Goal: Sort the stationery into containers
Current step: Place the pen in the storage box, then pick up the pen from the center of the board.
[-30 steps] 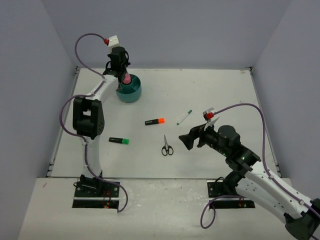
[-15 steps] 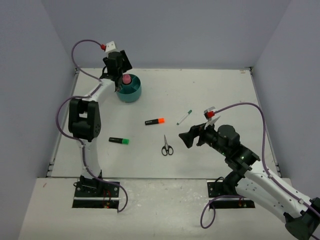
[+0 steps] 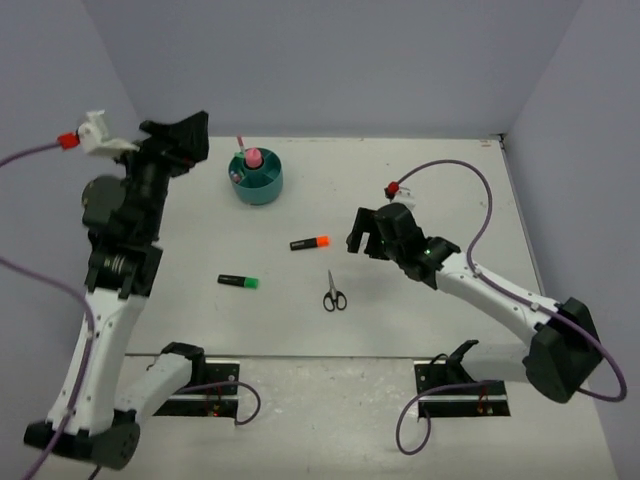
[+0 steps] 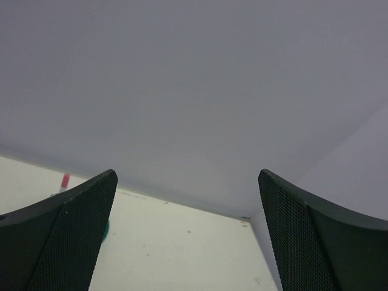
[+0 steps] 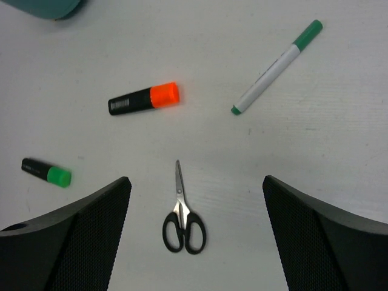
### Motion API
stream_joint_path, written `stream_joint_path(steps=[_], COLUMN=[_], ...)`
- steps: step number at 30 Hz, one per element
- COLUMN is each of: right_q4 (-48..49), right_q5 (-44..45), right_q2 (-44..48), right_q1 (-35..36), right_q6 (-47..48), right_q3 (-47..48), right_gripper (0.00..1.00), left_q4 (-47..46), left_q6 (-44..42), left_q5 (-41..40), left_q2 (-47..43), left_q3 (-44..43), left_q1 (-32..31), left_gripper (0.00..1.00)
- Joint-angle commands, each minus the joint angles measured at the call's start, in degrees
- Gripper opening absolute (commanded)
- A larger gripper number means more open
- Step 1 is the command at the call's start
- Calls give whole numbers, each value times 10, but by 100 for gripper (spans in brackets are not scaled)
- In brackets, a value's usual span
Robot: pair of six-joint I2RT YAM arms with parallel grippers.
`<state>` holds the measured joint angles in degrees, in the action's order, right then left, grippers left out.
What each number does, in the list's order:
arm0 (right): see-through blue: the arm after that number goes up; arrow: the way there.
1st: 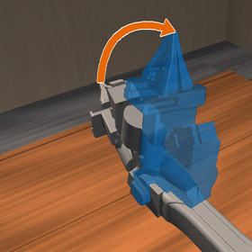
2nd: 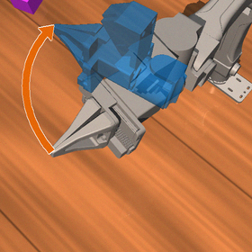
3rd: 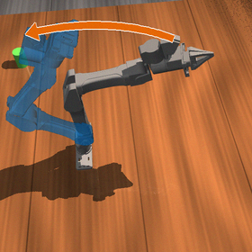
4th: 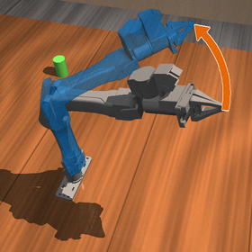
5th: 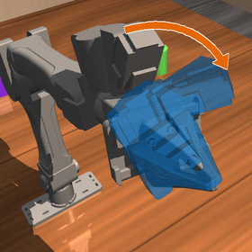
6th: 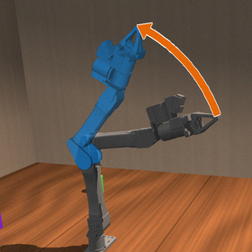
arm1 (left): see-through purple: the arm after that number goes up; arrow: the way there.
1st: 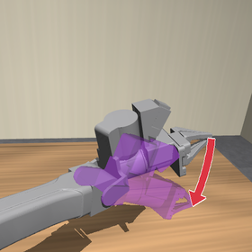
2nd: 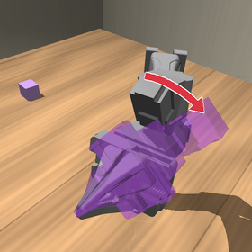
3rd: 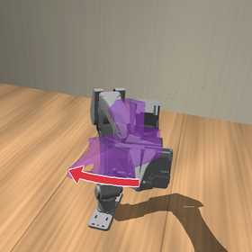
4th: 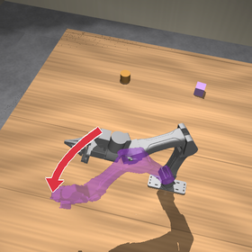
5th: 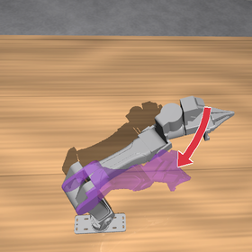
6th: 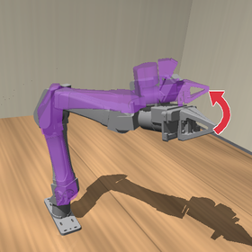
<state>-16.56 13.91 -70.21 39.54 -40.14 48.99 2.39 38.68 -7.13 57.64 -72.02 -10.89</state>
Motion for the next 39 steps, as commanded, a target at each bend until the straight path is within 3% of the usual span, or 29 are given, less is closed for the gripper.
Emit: stream_joint_path(steps=[1,3,7,10,14,18,21,25,32,39], right_q4=[-74,-156,-175,-212,-210,-198,-198,-188,-183,-166], right_q5=[88,134,144,138,119,120,113,100,74,53], right_q2=[-121,-211,-307,-402,-446,-455,-452,-439,-422,-389], right_q1=[-22,-34,-37,-52,-63,-65,-65,-66,-65,-66], right_q6=[-90,-168,-197,-230,-240,-230,-224,-213,-196,-187], right_q3=[103,172,235,299,325,328,318,302,273,208], right_gripper=[84,73,72,66,60,40,35,20,29,25], left_q4=[51,95,180,229,243,223,204,202,205,202], left_q6=[40,1,-65,-108,-143,-151,-154,-160,-172,-171], left_q5=[78,90,106,97,93,96,93,94,83,88], left_q2=[-125,-193,-225,-231,-228,-226,-222,-213,-224,-228], left_q3=[154,196,193,201,211,235,256,253,253,256], left_q1=[-5,-4,-4,-4,-4,-4,-4,-2,-2,-2], left_gripper=[100,100,100,100,100,100,100,100,100,100])
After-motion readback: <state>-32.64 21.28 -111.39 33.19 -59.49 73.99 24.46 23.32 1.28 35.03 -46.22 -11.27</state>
